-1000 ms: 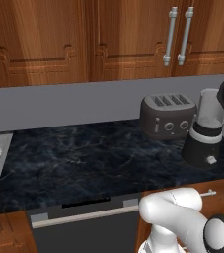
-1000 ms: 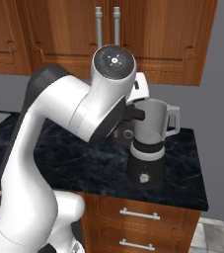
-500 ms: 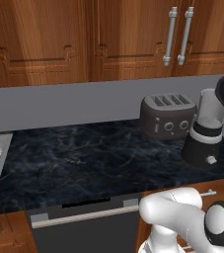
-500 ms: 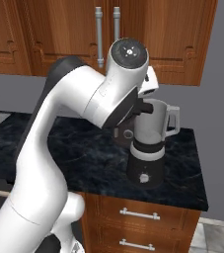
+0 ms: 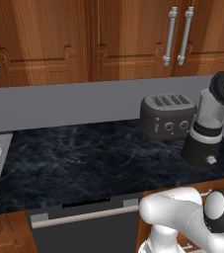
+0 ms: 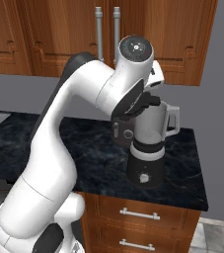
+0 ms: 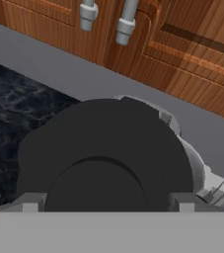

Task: Close the lid blender by securely placing the lid on top.

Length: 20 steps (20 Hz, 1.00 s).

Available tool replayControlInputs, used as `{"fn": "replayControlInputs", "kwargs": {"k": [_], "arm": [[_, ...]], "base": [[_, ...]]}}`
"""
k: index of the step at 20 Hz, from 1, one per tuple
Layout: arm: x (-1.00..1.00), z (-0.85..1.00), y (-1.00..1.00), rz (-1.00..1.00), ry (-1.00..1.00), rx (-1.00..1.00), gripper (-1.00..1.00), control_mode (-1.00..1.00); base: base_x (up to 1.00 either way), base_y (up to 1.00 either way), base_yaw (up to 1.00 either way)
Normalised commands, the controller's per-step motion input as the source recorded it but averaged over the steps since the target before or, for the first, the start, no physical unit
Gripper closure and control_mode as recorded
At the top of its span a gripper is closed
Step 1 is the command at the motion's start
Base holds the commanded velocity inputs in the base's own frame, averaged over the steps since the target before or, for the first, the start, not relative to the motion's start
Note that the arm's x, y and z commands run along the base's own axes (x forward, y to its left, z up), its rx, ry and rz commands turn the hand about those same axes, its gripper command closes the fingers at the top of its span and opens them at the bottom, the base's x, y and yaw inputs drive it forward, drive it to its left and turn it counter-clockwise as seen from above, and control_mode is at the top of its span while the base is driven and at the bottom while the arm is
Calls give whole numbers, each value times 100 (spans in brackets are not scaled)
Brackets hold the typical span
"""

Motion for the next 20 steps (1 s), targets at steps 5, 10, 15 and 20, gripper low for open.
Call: {"fn": "replayControlInputs", "kwargs": {"k": [5, 10, 15, 20], "arm": [[29, 0, -34, 0, 5, -3, 100, -100], [24, 0, -21, 0, 6, -2, 100, -100], [22, 0, -21, 0, 2, 0, 100, -100], [27, 0, -17, 0, 4, 0, 100, -100]], "base": [[0, 0, 0], [0, 0, 0], [0, 0, 0], [0, 0, 0]]}}
